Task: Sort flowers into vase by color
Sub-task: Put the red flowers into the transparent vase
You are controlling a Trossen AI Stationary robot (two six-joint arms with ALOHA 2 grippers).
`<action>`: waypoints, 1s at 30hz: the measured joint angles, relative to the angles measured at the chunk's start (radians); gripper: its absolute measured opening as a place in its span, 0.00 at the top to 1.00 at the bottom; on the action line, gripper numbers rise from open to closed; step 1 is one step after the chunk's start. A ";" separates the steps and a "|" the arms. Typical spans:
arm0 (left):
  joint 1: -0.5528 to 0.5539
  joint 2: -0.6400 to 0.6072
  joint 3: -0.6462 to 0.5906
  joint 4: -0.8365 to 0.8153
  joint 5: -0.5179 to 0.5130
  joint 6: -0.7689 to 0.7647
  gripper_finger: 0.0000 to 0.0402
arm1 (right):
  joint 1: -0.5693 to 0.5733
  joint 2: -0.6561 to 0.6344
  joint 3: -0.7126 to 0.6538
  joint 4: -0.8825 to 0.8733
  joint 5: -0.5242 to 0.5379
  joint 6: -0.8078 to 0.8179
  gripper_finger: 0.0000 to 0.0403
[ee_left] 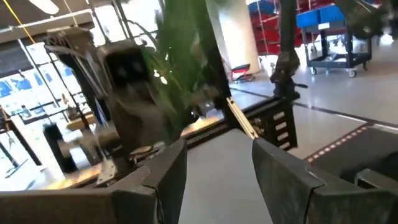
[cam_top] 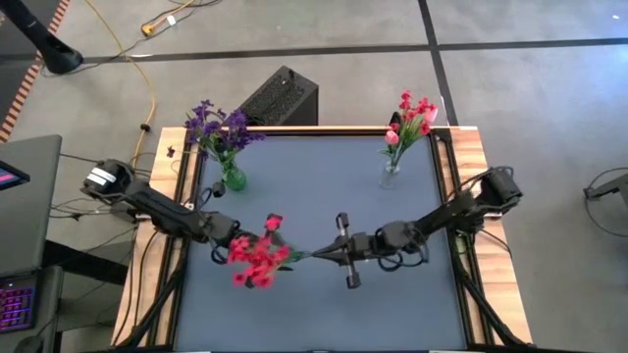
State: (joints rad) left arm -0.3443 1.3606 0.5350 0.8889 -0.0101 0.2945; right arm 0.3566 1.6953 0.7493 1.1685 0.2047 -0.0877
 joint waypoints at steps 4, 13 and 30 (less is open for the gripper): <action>-0.001 0.001 0.020 0.004 -0.005 -0.001 0.57 | -0.007 0.095 0.060 -0.004 0.008 -0.003 0.95; -0.005 0.000 0.020 0.010 0.003 0.000 0.62 | -0.021 0.160 0.105 -0.005 0.032 0.012 0.93; 0.021 0.000 0.019 -0.059 -0.110 -0.093 0.99 | -0.053 0.110 0.140 -0.252 0.037 0.082 0.58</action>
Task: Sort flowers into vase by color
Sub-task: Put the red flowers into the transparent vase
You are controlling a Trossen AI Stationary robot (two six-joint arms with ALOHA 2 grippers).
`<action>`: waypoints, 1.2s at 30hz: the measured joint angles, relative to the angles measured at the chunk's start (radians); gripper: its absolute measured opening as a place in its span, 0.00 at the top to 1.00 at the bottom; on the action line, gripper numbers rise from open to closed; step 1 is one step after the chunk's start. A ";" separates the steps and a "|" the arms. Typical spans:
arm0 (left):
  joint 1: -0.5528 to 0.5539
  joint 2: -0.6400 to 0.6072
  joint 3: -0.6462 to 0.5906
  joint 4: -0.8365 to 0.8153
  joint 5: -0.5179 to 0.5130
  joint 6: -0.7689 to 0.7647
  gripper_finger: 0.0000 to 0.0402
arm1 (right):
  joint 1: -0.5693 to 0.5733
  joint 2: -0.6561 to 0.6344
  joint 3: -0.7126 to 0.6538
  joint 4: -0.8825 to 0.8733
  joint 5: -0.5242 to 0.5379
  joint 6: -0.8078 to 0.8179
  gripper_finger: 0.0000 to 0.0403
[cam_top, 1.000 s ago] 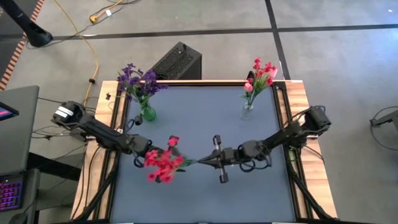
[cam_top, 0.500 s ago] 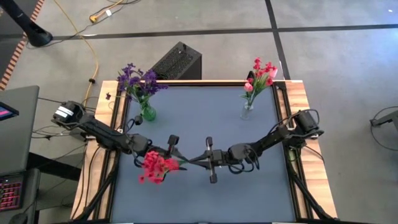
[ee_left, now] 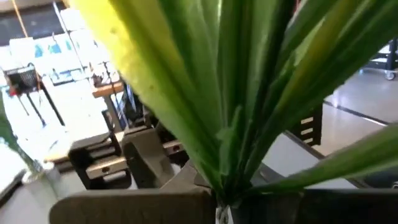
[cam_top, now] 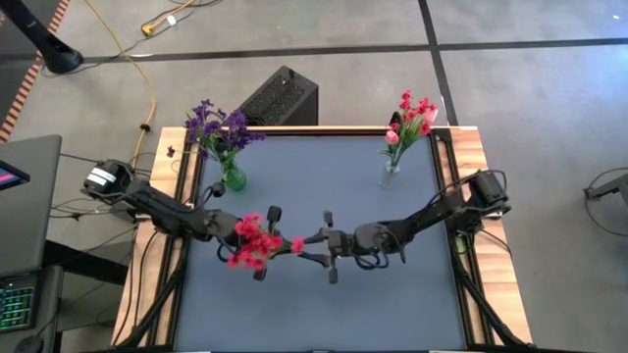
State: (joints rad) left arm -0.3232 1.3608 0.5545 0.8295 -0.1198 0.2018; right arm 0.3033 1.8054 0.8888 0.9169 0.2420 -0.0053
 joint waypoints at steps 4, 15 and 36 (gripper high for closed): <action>0.020 0.000 0.000 -0.036 0.001 -0.046 0.99 | -0.013 -0.007 0.077 -0.172 -0.005 0.031 0.47; 0.027 0.000 0.000 -0.092 0.000 -0.060 1.00 | -0.018 -0.007 0.193 -0.476 -0.007 0.032 0.48; 0.022 0.000 0.000 -0.166 -0.084 0.022 0.70 | -0.030 -0.007 0.176 -0.498 0.085 0.057 0.94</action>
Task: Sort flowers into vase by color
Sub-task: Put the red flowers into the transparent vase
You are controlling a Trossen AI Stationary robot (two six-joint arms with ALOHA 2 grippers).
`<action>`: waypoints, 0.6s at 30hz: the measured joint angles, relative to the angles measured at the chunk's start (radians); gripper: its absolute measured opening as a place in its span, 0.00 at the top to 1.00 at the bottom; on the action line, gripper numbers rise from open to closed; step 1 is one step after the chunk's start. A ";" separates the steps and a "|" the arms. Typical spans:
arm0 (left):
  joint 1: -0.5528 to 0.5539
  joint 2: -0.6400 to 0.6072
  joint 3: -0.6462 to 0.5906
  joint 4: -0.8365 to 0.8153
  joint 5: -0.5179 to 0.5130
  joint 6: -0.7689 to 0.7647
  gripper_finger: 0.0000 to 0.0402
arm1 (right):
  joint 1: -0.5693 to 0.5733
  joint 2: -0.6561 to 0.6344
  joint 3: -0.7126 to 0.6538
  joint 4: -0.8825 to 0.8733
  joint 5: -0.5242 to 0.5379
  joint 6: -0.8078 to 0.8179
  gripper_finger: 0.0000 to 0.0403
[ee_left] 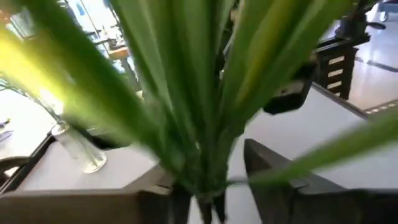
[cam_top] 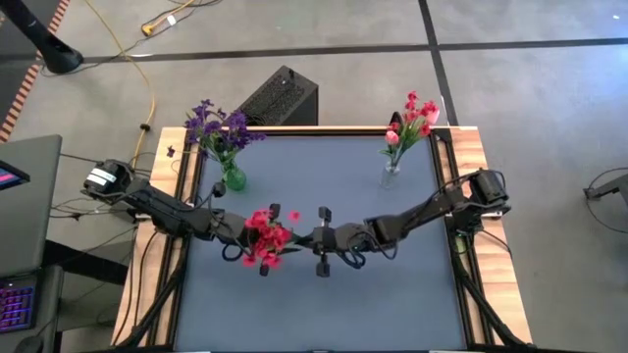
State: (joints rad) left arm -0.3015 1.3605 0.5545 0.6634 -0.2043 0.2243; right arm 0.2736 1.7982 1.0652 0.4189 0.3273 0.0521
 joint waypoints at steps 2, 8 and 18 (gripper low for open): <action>-0.007 -0.007 0.000 -0.009 -0.026 0.001 0.64 | 0.001 -0.010 -0.028 -0.004 0.038 0.001 0.94; -0.026 -0.056 0.000 -0.094 -0.231 0.006 0.52 | -0.009 -0.101 -0.144 0.107 0.043 0.037 0.94; -0.026 -0.070 -0.001 -0.217 -0.265 -0.073 0.48 | 0.095 -0.354 -0.299 0.142 0.344 -0.107 0.94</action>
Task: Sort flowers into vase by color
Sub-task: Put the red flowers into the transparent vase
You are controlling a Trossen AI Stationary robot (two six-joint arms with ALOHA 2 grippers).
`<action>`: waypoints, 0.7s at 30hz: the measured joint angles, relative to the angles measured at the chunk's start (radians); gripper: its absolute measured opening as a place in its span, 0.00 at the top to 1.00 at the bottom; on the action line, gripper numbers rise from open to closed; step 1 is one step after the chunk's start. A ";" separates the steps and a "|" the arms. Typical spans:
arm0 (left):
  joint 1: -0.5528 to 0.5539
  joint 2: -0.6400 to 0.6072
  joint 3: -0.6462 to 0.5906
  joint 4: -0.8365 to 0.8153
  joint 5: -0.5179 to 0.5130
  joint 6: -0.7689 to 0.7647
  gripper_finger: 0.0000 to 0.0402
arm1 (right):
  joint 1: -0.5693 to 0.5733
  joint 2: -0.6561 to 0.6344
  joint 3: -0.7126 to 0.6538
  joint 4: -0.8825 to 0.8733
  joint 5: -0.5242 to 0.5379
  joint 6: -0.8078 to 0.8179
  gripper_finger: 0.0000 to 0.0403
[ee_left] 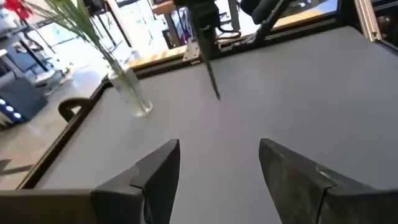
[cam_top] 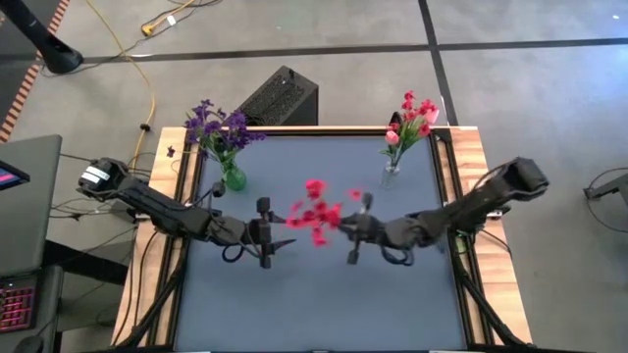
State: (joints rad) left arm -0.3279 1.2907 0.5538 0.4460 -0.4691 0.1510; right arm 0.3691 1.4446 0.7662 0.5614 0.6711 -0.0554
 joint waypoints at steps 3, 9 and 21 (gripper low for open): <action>0.000 0.000 0.000 -0.010 0.001 -0.007 0.48 | 0.026 -0.104 -0.115 0.034 0.147 0.007 0.94; 0.004 0.001 0.000 -0.003 0.002 -0.007 0.48 | -0.026 -0.260 -0.309 0.155 0.317 -0.052 0.94; 0.018 0.001 0.000 -0.003 -0.015 -0.014 0.48 | -0.254 -0.449 -0.381 0.152 0.221 -0.348 0.94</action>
State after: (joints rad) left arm -0.3102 1.2915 0.5537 0.4429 -0.4843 0.1374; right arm 0.1147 0.9954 0.3851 0.7133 0.8921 -0.4032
